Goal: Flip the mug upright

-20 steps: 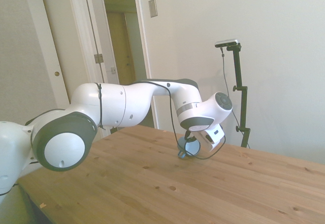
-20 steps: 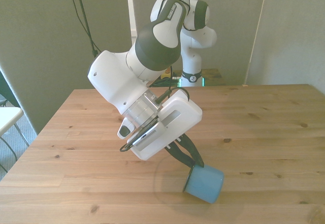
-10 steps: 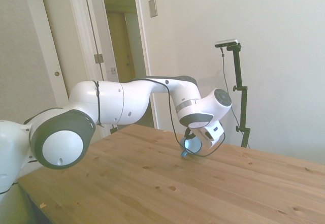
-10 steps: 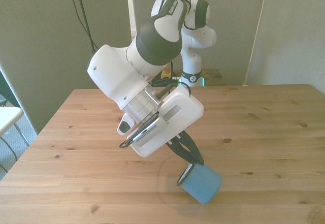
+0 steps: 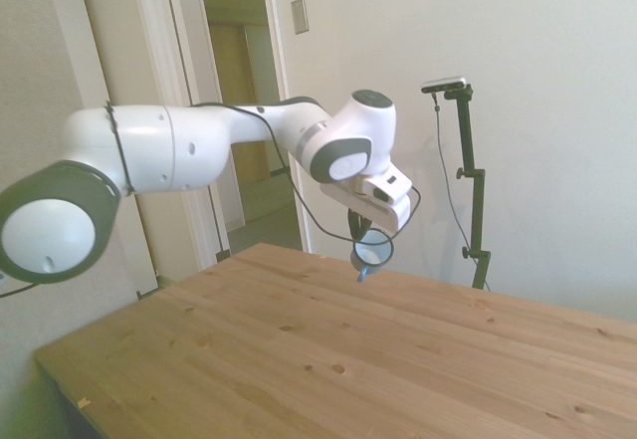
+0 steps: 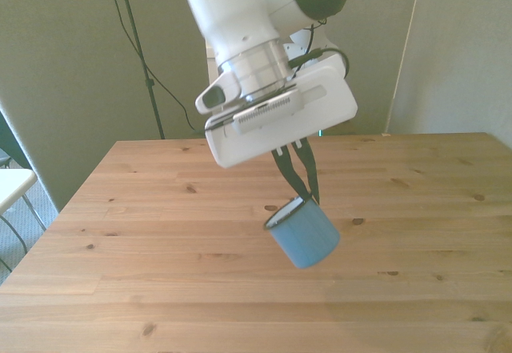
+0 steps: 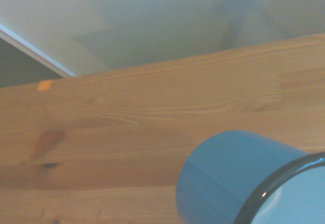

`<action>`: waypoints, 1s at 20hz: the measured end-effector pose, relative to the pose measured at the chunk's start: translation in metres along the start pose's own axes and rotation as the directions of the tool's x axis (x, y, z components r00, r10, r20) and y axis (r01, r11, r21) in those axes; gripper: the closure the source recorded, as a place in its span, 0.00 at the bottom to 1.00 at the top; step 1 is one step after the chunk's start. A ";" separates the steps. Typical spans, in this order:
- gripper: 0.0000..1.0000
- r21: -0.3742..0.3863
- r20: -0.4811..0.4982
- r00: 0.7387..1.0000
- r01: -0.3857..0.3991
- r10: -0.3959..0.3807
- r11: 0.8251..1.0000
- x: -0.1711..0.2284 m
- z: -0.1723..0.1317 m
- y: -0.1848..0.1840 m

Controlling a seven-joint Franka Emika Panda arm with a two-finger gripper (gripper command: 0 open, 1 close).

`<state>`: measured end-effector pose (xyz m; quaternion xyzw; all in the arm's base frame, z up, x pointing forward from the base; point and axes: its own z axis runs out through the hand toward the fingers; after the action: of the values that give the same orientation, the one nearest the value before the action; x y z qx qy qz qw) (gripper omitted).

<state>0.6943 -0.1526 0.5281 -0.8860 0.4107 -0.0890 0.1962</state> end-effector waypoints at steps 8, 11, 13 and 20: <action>1.00 -0.350 -0.226 0.967 0.032 -0.117 0.936 -0.037 0.024 0.022; 1.00 -0.406 -0.236 0.965 0.012 -0.117 0.914 -0.043 0.048 0.032; 1.00 -0.419 -0.231 0.967 0.002 -0.109 0.908 -0.043 0.057 0.037; 1.00 -0.457 -0.208 0.974 -0.017 -0.088 0.889 -0.029 0.091 0.054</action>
<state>0.6672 -0.1369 0.4235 -0.8990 0.4229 -0.0926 -0.0659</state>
